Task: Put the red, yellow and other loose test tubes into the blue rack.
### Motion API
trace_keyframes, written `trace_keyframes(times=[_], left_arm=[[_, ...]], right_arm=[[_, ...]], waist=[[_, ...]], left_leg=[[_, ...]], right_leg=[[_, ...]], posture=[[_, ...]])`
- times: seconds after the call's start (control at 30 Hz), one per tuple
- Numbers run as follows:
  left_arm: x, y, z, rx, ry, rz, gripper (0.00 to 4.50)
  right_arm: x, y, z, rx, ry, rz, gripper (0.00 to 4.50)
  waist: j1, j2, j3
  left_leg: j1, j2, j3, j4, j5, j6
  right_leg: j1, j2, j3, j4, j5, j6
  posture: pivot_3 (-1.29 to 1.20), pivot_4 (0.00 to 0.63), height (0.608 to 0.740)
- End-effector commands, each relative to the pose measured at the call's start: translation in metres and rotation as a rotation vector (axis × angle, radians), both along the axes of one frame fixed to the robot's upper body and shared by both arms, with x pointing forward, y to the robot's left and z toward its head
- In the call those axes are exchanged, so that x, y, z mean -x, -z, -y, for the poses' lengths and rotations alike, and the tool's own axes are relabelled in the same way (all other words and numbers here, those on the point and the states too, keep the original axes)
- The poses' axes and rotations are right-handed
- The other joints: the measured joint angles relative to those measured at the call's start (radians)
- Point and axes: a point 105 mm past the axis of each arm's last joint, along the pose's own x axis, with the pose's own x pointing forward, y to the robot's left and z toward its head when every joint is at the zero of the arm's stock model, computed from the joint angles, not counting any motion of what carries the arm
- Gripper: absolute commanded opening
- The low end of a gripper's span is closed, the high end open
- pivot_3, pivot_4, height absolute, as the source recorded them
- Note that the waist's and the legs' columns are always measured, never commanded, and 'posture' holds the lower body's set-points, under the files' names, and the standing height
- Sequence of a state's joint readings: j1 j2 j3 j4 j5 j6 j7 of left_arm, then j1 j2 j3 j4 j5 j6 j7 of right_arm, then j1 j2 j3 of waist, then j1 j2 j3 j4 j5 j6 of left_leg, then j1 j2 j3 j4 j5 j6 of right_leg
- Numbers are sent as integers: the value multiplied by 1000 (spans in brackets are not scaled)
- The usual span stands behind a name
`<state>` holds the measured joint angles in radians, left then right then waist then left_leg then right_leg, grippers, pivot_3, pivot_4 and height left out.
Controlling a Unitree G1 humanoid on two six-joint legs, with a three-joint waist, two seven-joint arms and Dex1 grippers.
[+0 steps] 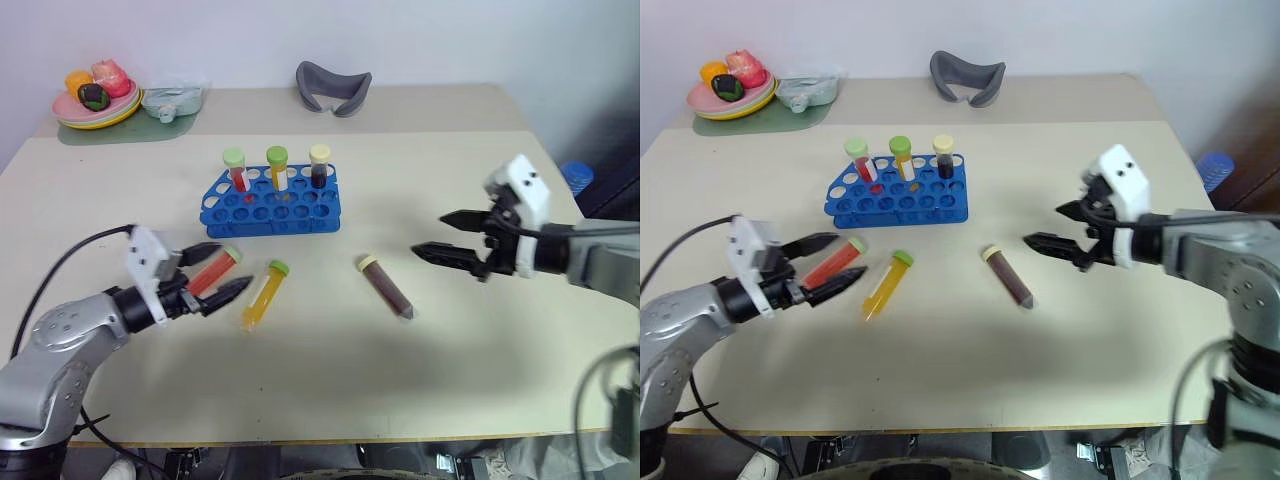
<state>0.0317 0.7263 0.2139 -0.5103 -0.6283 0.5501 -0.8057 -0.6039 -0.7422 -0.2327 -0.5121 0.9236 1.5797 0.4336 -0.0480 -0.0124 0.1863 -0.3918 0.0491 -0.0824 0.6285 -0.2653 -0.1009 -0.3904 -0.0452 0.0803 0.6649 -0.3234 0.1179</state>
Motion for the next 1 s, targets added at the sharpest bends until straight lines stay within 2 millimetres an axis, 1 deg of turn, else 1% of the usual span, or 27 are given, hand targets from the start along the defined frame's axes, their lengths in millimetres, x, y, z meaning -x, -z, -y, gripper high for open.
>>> trace_keyframes(times=[0.03,0.07,0.13,0.2,0.33,0.43,0.57,0.7,0.8,1.0], left_arm=[[-1,2,6,-26,42,30,4373],[-1,3,8,-25,50,30,4373],[-1,6,10,-24,56,31,4373],[-1,9,11,-28,59,30,4373],[3,17,10,-48,64,27,4373],[5,20,10,-53,69,28,4373],[8,20,14,-44,83,38,4373],[10,21,16,-39,81,45,4373],[12,22,16,-34,73,47,4373],[14,25,15,-32,64,46,4373]], right_arm=[[-5,15,-7,124,71,-9,4466],[-6,18,-12,160,75,2,4466],[-8,22,-22,174,80,-4,4466],[-9,24,-28,184,88,-25,4466],[-10,28,-36,203,113,-95,4466],[-8,33,-41,220,178,-180,4466],[-13,40,-47,305,204,-193,4466],[-17,48,-49,356,223,-209,4466],[-22,58,-44,379,278,-238,4466],[-24,65,-44,381,311,-268,4466]], waist=[[5,0,0],[8,0,0],[7,0,0],[4,0,0],[2,1,0],[2,1,0],[-1,1,0],[2,1,0],[3,1,0],[2,1,0]], left_leg=[[-1,0,0,0,0,0],[-3,0,0,0,0,1],[-9,0,0,1,0,1],[-13,0,0,3,0,0],[-13,0,0,3,0,1],[-14,0,0,3,0,1],[-15,0,-1,4,0,1],[-15,0,-1,4,0,1],[-15,0,-1,4,0,1],[-15,0,-1,3,0,1]], right_leg=[[-1,0,0,0,0,0],[-3,-1,0,0,0,0],[-8,-1,0,0,0,0],[-11,-1,-1,1,0,1],[-11,-1,-1,2,0,0],[-13,-1,-1,2,0,0],[-13,-1,-1,3,0,0],[-14,-1,-1,3,0,0],[-14,-1,-1,3,0,0],[-15,-1,-1,3,0,0]], posture=[[0,150,740],[0,150,740],[0,150,740],[0,150,740],[0,150,740],[0,150,740],[0,150,740],[0,150,740],[0,150,740],[0,150,740]])
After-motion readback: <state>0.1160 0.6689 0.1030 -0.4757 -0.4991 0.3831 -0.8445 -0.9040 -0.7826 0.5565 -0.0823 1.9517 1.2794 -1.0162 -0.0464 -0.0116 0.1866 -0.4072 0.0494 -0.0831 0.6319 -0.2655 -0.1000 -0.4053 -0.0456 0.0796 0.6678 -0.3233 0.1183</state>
